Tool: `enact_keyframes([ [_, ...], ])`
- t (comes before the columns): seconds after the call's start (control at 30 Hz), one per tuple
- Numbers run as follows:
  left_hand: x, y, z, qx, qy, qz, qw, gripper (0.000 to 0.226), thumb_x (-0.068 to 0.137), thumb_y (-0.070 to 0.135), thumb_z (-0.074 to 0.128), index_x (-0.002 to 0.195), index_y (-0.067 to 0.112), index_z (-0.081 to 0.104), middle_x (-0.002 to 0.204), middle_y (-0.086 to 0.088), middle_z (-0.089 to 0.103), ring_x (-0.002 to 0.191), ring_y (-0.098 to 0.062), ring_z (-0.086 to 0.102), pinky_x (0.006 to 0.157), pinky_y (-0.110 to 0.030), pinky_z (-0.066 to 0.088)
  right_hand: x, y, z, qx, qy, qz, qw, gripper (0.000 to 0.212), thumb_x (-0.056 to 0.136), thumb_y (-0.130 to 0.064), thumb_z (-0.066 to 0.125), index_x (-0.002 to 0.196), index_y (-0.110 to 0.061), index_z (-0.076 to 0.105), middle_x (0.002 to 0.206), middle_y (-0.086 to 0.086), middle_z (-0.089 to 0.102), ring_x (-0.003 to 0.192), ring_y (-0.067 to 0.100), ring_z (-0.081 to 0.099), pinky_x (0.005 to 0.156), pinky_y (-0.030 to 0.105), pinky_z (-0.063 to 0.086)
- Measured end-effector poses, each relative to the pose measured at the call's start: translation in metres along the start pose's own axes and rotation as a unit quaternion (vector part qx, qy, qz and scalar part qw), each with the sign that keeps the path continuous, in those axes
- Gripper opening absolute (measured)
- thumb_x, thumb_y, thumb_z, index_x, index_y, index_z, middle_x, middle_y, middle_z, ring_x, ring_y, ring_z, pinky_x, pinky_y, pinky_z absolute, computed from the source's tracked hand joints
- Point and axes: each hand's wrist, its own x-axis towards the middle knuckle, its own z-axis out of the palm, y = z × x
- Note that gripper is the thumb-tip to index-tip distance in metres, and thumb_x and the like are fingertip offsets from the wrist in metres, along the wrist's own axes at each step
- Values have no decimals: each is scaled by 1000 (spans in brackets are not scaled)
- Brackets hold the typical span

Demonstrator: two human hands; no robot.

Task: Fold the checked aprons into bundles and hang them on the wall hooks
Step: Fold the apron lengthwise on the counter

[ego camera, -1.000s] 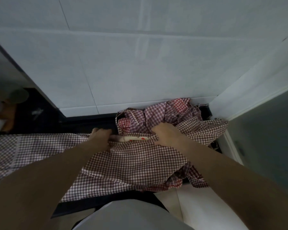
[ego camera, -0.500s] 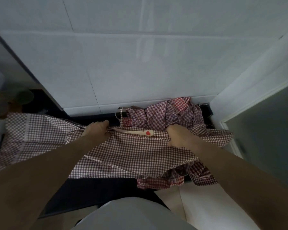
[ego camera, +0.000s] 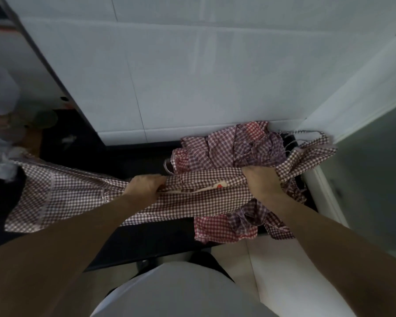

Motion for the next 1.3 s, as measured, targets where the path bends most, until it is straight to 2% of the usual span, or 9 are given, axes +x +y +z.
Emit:
enact_keyframes([
  [0.27,-23,27,16,-10,-161,-76,984,19,81,21,62,100,19,66,106,-3,70,101,-29,65,84,-35,52,-19,-11,7,16,-91,39,995,13,82,-8,70,75,-12,59,82,10,65,73,27,62,61,27,38],
  [0.4,-22,32,20,36,-255,-105,961,30,84,33,63,110,19,61,120,-4,64,113,-26,60,93,-35,49,-20,-6,8,114,-132,22,984,26,78,-14,68,68,-17,44,77,0,49,72,17,46,53,28,31],
  [0.47,-23,30,23,37,-245,-110,963,35,85,32,62,116,17,58,125,-6,61,116,-27,58,95,-38,48,-23,-8,6,107,-130,1,986,26,75,-21,73,81,-18,48,86,-3,45,84,16,43,70,32,38],
  [0.57,-24,29,22,0,-164,-147,975,36,89,23,58,123,10,53,125,-11,58,117,-32,56,95,-43,48,-36,-26,6,36,14,-88,995,37,73,-35,78,95,-21,51,102,1,48,99,22,46,89,41,39],
  [0.7,-10,26,4,-24,-119,-225,967,26,100,24,47,125,15,48,111,-13,64,100,-34,63,86,-46,52,-55,-75,15,75,164,-276,944,22,83,-30,69,97,-18,56,100,2,54,96,21,49,89,40,41],
  [0.93,32,12,-50,-97,-207,-264,937,14,97,27,55,93,18,65,98,-2,65,87,-18,62,73,-30,50,-49,-100,35,-26,-103,-227,968,92,65,-61,78,138,-19,41,136,10,42,124,29,41,109,52,35],
  [1.07,41,5,-51,-49,-107,-276,954,15,94,19,56,108,18,61,106,-7,66,96,-27,61,88,-40,50,-47,-105,45,-59,-128,-173,975,84,82,-21,69,153,-16,26,157,13,24,148,32,18,123,54,10],
  [1.2,27,25,-20,44,-11,-198,979,50,80,1,56,128,17,50,125,-7,50,118,-28,46,105,-42,37,-39,-111,47,-65,-150,-147,975,85,87,-19,63,157,-15,16,163,11,13,152,30,7,123,52,3],
  [1.3,8,45,6,-1,-92,-104,990,43,83,13,58,125,19,53,128,-3,53,122,-24,49,108,-41,39,-34,-110,49,-74,-162,-149,973,85,88,-17,62,158,-15,13,166,8,8,153,27,0,123,52,-2],
])
